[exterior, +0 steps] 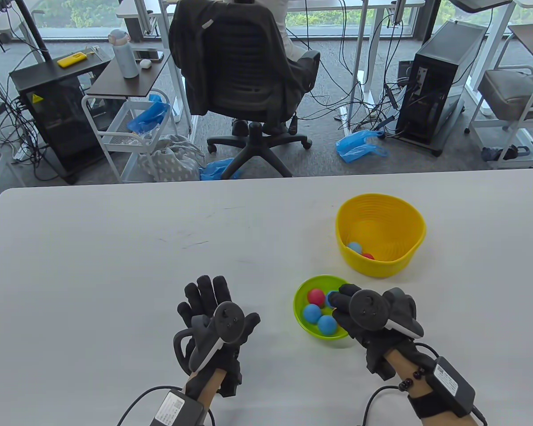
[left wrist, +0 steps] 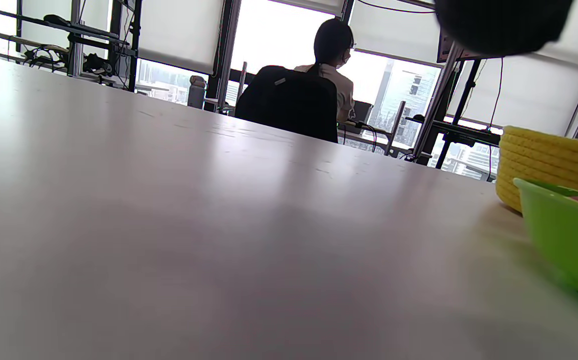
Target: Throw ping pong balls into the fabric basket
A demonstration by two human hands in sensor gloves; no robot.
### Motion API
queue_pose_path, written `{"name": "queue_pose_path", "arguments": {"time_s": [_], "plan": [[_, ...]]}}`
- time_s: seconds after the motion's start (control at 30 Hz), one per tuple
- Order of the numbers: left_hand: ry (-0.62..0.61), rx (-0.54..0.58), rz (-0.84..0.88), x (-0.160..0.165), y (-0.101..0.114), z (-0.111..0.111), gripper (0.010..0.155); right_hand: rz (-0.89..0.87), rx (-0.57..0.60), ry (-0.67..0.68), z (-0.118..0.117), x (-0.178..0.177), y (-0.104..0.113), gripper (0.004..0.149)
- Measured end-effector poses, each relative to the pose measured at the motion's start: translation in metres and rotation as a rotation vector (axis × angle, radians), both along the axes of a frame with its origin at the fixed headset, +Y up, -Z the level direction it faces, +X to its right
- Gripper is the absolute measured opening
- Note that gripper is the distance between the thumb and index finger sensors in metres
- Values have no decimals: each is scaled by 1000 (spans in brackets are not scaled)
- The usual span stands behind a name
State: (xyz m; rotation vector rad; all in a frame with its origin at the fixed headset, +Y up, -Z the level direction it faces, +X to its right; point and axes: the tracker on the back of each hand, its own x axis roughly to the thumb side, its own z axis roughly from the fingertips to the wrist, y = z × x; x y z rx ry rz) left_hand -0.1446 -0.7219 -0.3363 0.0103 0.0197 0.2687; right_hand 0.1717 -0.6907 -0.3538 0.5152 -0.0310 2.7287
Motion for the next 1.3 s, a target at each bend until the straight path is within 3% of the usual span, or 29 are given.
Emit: {"name": "queue_pose_path", "arguments": {"time_s": [0.37, 0.8, 0.9, 1.0, 1.1, 1.3], "plan": [[-6, -7, -4, 2, 0, 1, 105, -584, -23, -70, -13, 57, 6, 49], [-6, -6, -41, 5, 0, 1, 105, -1183, -178, -290, -28, 114, -20, 51], [0, -9, -40, 5, 0, 1, 105, -1289, -237, -311, -34, 122, -27, 60], [7, -13, -43, 4, 0, 0, 105, -1414, -307, -264, -41, 129, -34, 81], [11, -17, -43, 4, 0, 0, 105, -1474, -298, -264, -45, 137, -37, 87], [11, -27, -32, 4, 0, -1, 105, -1441, -224, -267, -42, 144, -30, 82]]}}
